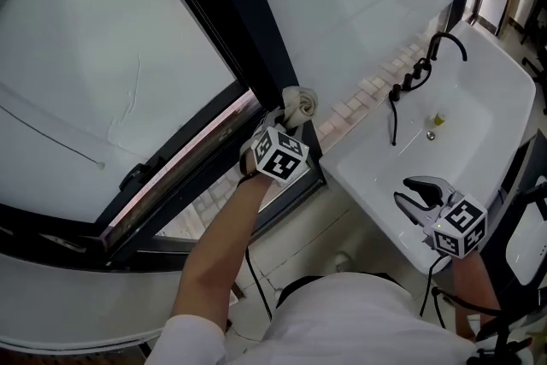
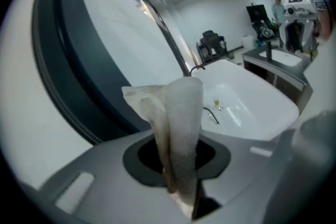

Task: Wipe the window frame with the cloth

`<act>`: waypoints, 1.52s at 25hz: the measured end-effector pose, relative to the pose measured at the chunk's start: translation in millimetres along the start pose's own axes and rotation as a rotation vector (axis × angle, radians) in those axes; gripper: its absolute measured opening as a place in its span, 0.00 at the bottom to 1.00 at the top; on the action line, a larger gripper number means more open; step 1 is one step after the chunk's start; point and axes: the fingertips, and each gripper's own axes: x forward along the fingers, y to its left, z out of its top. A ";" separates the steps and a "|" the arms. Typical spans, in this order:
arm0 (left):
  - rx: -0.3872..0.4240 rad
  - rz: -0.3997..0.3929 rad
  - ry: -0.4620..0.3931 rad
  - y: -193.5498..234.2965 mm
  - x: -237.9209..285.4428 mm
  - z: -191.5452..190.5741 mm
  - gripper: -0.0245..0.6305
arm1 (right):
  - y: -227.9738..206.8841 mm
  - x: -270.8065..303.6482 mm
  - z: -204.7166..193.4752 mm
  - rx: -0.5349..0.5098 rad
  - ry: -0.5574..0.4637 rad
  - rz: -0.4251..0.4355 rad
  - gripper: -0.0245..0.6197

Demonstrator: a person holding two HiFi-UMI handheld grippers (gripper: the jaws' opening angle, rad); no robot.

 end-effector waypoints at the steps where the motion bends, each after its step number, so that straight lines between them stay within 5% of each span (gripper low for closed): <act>1: 0.047 -0.017 0.026 4.3 -0.6 4.4 0.19 | 2.1 1.4 -2.0 0.004 -0.001 0.005 0.25; 5: 0.218 -0.048 0.138 22.5 -7.9 22.4 0.19 | 8.8 3.5 -9.1 -0.001 0.007 0.034 0.25; 11: 0.371 -0.019 0.221 60.1 -34.6 58.3 0.19 | 20.2 7.1 6.3 -0.112 0.007 0.065 0.25; 30: 0.531 0.060 0.274 169.6 -154.3 180.4 0.19 | 47.8 35.9 5.8 -0.145 0.013 0.146 0.25; 38: 0.613 0.222 0.291 236.8 -231.0 254.1 0.19 | 55.8 46.2 1.8 -0.143 0.009 0.173 0.25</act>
